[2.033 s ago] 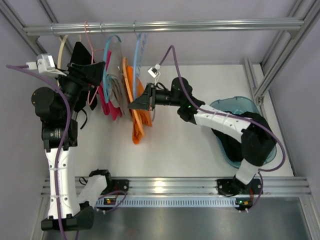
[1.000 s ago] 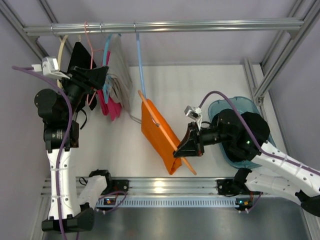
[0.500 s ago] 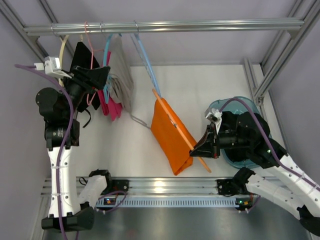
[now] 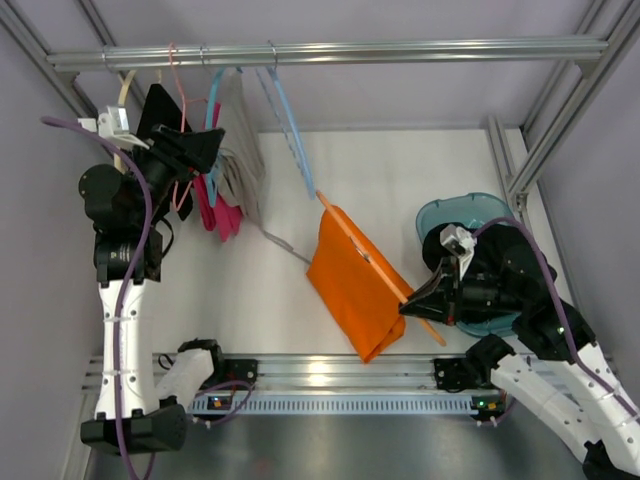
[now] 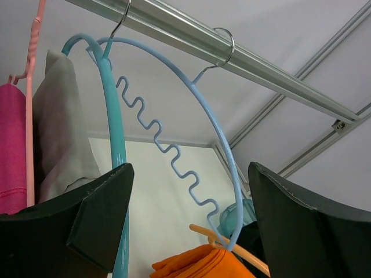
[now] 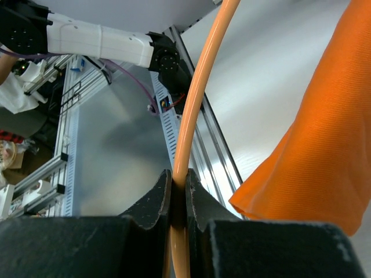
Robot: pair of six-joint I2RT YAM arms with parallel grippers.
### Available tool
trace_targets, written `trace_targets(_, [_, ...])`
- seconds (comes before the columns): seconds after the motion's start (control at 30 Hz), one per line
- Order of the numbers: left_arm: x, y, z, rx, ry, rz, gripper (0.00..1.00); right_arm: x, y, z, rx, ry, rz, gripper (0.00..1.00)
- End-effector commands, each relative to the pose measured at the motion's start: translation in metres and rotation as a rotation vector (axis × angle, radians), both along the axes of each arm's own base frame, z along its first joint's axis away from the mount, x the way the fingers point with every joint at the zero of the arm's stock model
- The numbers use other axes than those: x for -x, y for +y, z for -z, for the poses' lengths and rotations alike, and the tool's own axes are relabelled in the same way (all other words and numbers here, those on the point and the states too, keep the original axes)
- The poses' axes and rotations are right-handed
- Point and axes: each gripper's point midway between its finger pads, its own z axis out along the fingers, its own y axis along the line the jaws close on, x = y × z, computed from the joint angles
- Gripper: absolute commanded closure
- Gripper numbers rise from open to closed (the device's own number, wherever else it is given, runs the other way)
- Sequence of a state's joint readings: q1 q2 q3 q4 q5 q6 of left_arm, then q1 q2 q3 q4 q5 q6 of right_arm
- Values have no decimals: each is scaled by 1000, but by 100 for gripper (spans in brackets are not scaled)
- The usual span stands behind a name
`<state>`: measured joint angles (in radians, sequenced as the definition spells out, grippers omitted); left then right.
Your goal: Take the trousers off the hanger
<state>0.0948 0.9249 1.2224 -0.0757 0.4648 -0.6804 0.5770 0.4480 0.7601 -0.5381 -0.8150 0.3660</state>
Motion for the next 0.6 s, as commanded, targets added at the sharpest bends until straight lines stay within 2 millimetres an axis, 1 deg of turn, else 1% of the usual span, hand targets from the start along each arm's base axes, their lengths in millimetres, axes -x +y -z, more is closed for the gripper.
trace_targets(0.0, [-1, -5, -9, -23, -56, 27, 14, 0, -7, -33, -74, -199, 19, 100])
trace_targets(0.13, [-1, -8, -10, -31, -77, 34, 14, -4, -14, -34, -67, -202, 75, 100])
trace_targets(0.2, [-1, -9, -10, -37, -80, 35, 14, -8, -15, -40, -84, -190, 108, 100])
trace_targets(0.23, [1, -11, -12, -43, -88, 51, 14, -13, -16, -45, -96, -186, 134, 100])
trace_targets(0.33, [6, -20, -17, -57, -113, 93, 14, -35, -10, -72, -177, -162, 182, 100])
trace_targets(0.37, [7, -23, -18, -61, -120, 111, 14, -47, -4, -88, -230, -145, 189, 100])
trace_targets(0.43, [11, -29, -22, -65, -132, 146, 14, -59, -1, -110, -286, -142, 209, 100])
trace_targets(0.47, [14, -32, -24, -70, -146, 159, 14, -70, 4, -116, -306, -95, 213, 100])
trace_targets(0.5, [16, -34, -27, -72, -153, 169, 14, -73, 4, -140, -362, -157, 209, 100])
trace_targets(0.53, [21, -36, -32, -77, -167, 182, 14, -77, 6, -148, -387, -134, 213, 100])
trace_targets(0.57, [23, -37, -35, -68, -170, 188, 15, -86, 10, -152, -398, -117, 215, 100])
